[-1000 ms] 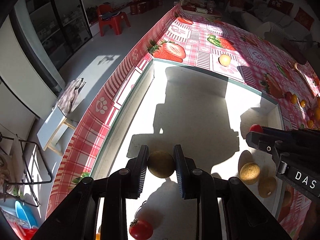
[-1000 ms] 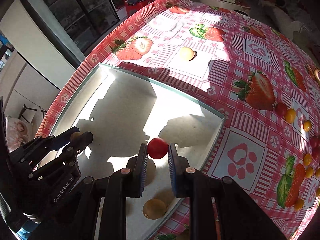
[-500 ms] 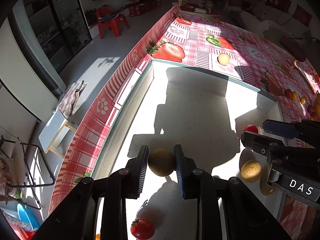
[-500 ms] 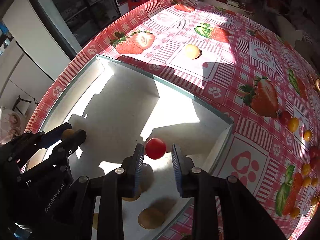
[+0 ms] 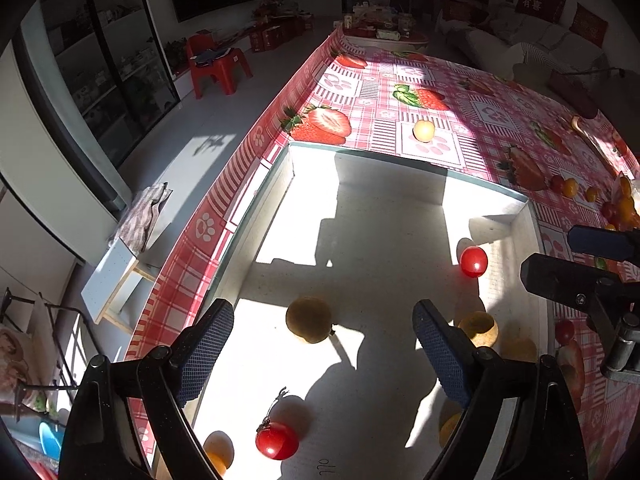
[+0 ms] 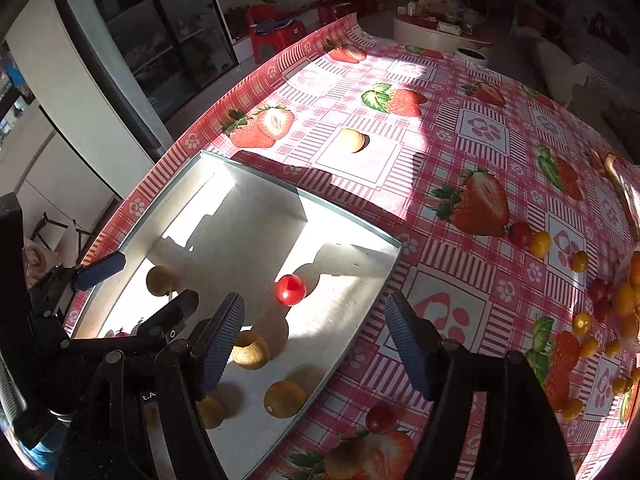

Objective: Organize fruits
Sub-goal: 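Move both grippers back from the tray toward the remaining fruits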

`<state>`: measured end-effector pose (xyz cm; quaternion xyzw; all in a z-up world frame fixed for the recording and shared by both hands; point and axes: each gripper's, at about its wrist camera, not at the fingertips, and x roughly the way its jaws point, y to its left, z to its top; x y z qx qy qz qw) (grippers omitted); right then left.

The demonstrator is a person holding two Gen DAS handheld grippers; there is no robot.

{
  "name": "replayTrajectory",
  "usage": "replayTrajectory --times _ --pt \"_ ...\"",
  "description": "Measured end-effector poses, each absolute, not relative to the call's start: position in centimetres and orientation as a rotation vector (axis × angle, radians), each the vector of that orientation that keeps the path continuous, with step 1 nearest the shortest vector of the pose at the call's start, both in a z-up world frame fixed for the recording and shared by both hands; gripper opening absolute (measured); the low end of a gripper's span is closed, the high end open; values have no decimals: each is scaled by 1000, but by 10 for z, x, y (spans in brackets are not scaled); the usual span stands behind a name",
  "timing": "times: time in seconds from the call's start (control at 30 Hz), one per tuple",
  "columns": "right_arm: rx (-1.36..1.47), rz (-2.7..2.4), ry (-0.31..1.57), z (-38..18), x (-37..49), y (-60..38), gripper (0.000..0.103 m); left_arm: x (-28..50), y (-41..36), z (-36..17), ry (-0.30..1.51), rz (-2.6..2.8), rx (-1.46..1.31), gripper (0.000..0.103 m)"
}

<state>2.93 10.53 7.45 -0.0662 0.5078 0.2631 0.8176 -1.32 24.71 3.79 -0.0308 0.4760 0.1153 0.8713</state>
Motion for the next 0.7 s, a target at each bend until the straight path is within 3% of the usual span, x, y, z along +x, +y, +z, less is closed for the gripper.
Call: replayTrajectory --times 0.7 --pt "16 355 1154 56 -20 -48 82 -44 131 75 948 43 47 92"
